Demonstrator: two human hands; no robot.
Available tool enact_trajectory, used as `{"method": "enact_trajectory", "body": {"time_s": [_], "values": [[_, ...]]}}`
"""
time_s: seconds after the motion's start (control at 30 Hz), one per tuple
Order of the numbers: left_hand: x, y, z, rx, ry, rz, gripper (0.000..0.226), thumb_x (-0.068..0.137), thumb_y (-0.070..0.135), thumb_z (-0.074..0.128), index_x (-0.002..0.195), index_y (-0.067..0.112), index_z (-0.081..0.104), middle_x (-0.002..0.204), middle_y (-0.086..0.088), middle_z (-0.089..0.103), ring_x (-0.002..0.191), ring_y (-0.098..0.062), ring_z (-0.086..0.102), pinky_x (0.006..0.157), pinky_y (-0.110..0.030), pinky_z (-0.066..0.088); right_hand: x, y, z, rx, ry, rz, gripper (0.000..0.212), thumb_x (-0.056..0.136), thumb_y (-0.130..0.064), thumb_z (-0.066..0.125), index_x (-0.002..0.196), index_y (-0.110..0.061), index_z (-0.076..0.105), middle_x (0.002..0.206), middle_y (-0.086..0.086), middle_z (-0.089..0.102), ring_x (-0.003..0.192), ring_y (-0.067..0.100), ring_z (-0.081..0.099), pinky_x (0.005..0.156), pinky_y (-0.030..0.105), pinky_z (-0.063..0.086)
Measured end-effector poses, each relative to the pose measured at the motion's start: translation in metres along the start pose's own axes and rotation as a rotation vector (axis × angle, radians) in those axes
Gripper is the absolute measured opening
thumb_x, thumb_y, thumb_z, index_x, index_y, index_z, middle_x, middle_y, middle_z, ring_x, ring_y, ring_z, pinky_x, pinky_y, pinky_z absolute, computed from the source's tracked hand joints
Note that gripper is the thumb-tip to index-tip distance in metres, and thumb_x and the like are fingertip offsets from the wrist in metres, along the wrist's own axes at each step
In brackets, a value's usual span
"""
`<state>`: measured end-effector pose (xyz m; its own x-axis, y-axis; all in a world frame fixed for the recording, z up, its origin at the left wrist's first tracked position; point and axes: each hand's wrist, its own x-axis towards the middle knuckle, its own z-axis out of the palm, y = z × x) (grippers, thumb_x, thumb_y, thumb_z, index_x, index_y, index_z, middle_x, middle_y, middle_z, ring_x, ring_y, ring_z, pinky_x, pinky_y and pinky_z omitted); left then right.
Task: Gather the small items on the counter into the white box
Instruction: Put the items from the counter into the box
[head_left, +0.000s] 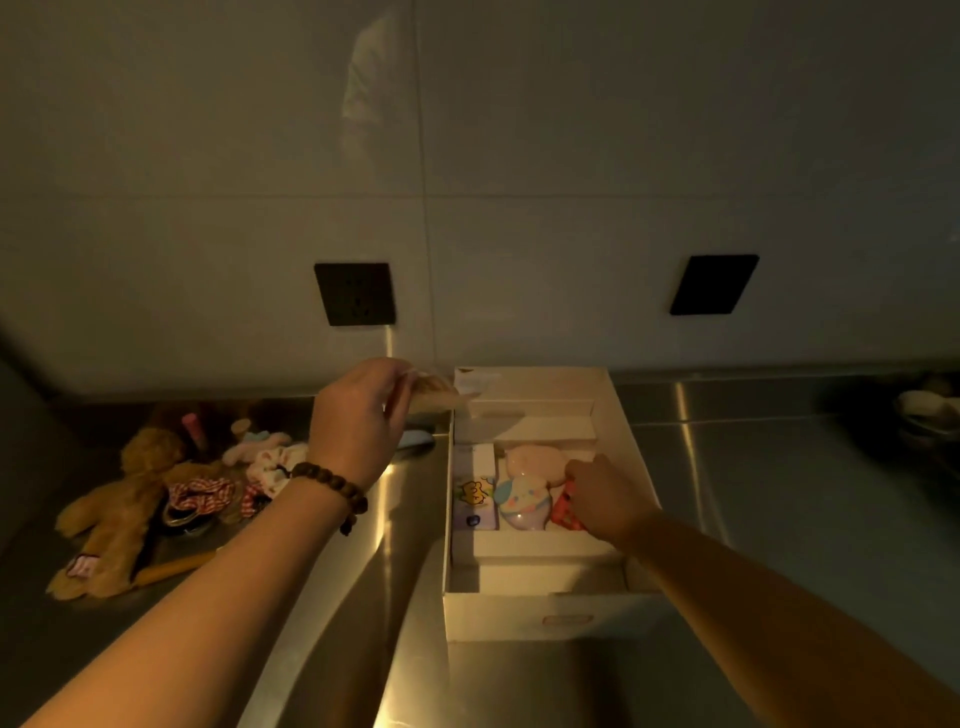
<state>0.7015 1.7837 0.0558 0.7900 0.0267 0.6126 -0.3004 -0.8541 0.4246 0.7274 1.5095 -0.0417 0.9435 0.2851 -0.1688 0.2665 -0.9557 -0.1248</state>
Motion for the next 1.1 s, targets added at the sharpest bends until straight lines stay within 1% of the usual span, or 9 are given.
{"method": "enact_trajectory", "body": {"time_s": [0.33,0.4,0.47,0.57,0.67,0.8,0.87,0.97,1.1], "values": [[0.013,0.015,-0.007,-0.099,0.052,0.105,0.01,0.089,0.013,0.059,0.095,0.008,0.066,0.087,-0.006,0.066,0.078,-0.011,0.056,0.068,-0.022,0.042,-0.007,-0.01,0.0,0.01,-0.214,0.048,0.033,0.099,-0.016,0.045,0.13,-0.005,0.048,0.136,0.015,0.05,0.125,0.028,0.048,0.106,0.033,0.036],[0.013,0.019,-0.006,-0.128,0.06,0.118,0.009,0.088,0.01,0.061,0.095,0.007,0.066,0.087,-0.007,0.067,0.079,-0.011,0.056,0.068,-0.022,0.043,-0.002,-0.013,-0.013,0.203,-0.071,0.115,0.031,0.097,-0.009,0.044,0.126,-0.005,0.055,0.133,0.015,0.053,0.122,0.027,0.051,0.104,0.032,0.038],[0.014,0.025,-0.003,-0.17,0.062,0.113,0.009,0.088,0.011,0.061,0.095,0.008,0.067,0.088,-0.005,0.067,0.079,-0.011,0.058,0.069,-0.022,0.044,0.004,-0.013,-0.039,0.674,0.176,0.246,0.034,0.094,-0.004,0.045,0.124,-0.01,0.059,0.126,0.013,0.059,0.11,0.025,0.057,0.089,0.032,0.047],[0.017,0.039,0.005,-0.286,0.027,0.066,0.008,0.089,0.014,0.061,0.093,0.012,0.067,0.087,0.002,0.066,0.08,-0.008,0.059,0.072,-0.016,0.045,0.004,-0.011,-0.075,1.325,0.128,0.071,0.045,0.09,-0.009,0.059,0.13,-0.028,0.051,0.126,-0.001,0.057,0.109,0.014,0.058,0.074,0.026,0.05],[0.021,0.053,0.017,-0.463,-0.046,-0.085,0.007,0.09,0.019,0.06,0.088,0.022,0.066,0.083,0.011,0.065,0.079,0.0,0.06,0.071,-0.014,0.049,0.001,-0.014,-0.088,1.365,0.127,-0.161,0.055,0.079,-0.006,0.072,0.124,-0.032,0.054,0.125,-0.004,0.062,0.115,0.009,0.059,0.087,0.025,0.053],[0.018,0.057,0.033,-0.561,-0.154,-0.262,0.007,0.089,0.022,0.062,0.093,0.026,0.065,0.09,0.009,0.067,0.085,0.002,0.06,0.077,-0.029,0.052,0.005,-0.007,-0.08,1.459,0.2,-0.074,0.028,0.082,-0.007,0.07,0.107,-0.02,0.067,0.107,0.006,0.073,0.099,0.019,0.069,0.079,0.029,0.057],[0.011,0.047,0.04,-0.46,-0.262,-0.286,0.039,0.086,0.032,0.064,0.123,0.021,0.056,0.121,0.003,0.06,0.112,-0.007,0.054,0.093,-0.034,0.048,0.008,0.0,-0.068,1.484,0.211,0.035,0.023,0.085,-0.01,0.068,0.105,-0.02,0.067,0.104,0.008,0.073,0.097,0.023,0.07,0.08,0.036,0.058],[-0.008,0.028,0.045,-0.33,-0.48,-0.192,0.087,0.077,0.057,0.063,0.146,0.027,0.021,0.153,0.005,0.022,0.135,-0.003,0.021,0.108,-0.025,0.029,0.017,0.002,-0.047,1.37,0.253,0.231,0.027,0.085,-0.008,0.068,0.112,-0.007,0.064,0.112,0.021,0.068,0.1,0.034,0.067,0.09,0.051,0.053],[-0.042,0.009,0.061,-0.15,-0.707,-0.181,0.118,0.061,0.088,0.043,0.146,0.03,-0.015,0.155,0.01,-0.014,0.141,-0.007,-0.005,0.11,-0.029,0.001,0.031,-0.01,-0.019,1.217,0.135,0.432,0.029,0.086,-0.015,0.069,0.111,-0.004,0.061,0.107,0.018,0.068,0.078,0.022,0.069,0.062,0.03,0.057]]}}
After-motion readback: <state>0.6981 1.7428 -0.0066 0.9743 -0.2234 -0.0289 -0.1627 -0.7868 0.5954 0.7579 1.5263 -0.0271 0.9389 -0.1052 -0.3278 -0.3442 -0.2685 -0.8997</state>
